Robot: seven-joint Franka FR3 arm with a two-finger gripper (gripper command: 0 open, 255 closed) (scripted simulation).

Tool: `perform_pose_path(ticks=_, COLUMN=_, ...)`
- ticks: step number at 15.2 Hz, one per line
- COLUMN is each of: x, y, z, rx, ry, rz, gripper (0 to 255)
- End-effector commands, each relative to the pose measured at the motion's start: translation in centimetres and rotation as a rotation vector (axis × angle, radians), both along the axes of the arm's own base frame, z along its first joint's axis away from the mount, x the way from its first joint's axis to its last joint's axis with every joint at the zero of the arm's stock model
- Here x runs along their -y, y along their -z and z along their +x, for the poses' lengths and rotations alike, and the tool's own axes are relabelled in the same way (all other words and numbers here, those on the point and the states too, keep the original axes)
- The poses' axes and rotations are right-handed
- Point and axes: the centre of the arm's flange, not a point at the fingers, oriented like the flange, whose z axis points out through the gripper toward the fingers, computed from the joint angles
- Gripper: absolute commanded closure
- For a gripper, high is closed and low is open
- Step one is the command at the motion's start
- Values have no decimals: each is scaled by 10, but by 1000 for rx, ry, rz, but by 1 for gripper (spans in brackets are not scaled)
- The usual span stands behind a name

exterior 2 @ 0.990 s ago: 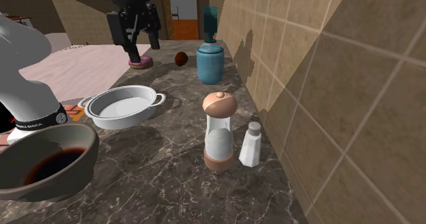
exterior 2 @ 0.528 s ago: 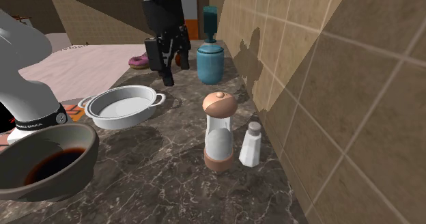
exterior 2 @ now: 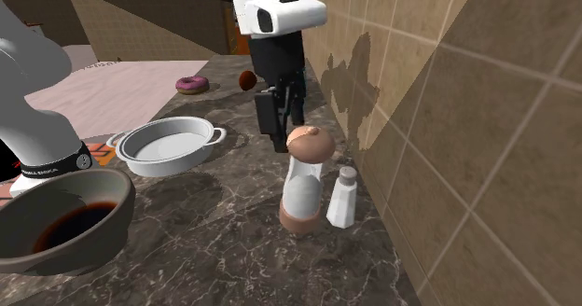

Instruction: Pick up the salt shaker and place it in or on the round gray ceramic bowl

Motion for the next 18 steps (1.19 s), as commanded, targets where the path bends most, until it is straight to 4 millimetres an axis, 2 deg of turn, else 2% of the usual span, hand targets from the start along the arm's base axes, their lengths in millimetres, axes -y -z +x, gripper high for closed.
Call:
perform_pose_path(ticks=1, x=12, y=14, z=18, rx=14, ry=12, rz=-13, gripper=0)
perform_pose_path(ticks=6, x=38, y=37, z=67, rx=48, ry=43, rz=-42, gripper=0)
perform_pose_path(ticks=13, x=42, y=73, z=74, rx=48, ry=43, rz=-42, gripper=0)
perform_pose_path(ticks=18, x=42, y=76, z=74, rx=48, ry=43, rz=-42, gripper=0)
